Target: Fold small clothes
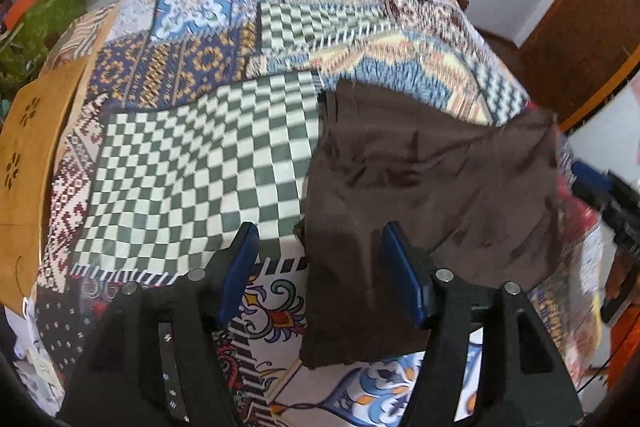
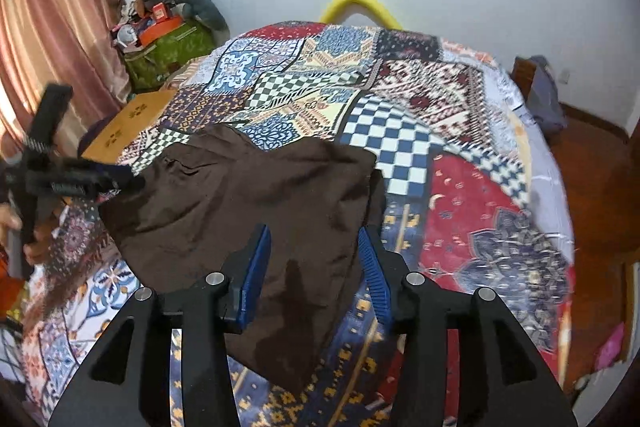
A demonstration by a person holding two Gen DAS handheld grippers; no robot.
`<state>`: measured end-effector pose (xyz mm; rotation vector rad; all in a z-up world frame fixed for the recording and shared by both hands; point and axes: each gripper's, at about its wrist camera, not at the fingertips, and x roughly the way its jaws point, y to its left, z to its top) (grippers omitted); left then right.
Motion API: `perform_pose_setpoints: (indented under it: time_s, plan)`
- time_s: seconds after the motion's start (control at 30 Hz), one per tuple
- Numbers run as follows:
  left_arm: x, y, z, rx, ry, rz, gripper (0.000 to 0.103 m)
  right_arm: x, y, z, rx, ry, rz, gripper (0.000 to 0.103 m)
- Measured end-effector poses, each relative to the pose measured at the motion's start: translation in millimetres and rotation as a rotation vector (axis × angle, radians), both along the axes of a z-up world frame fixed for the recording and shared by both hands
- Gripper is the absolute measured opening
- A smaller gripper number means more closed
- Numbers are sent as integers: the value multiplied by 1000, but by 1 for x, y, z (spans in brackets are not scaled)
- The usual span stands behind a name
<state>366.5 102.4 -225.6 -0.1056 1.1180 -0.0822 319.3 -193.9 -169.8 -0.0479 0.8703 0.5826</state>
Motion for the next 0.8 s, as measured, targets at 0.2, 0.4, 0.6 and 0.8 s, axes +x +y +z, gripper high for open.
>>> perform_pose_setpoints:
  time_s: [0.2, 0.4, 0.6, 0.8]
  plan:
    - [20, -2, -13, 9, -11, -7, 63, 26, 10, -8, -26, -33, -33, 42]
    - [45, -8, -6, 77, -73, -1, 63, 45, -1, -24, -66, -16, -92, 42]
    - [61, 3, -9, 40, -74, 55, 63, 43, -20, -25, -61, -5, -134, 42]
    - [42, 12, 17, -42, -131, 39, 63, 26, -37, -6, 20, -6, -147, 42]
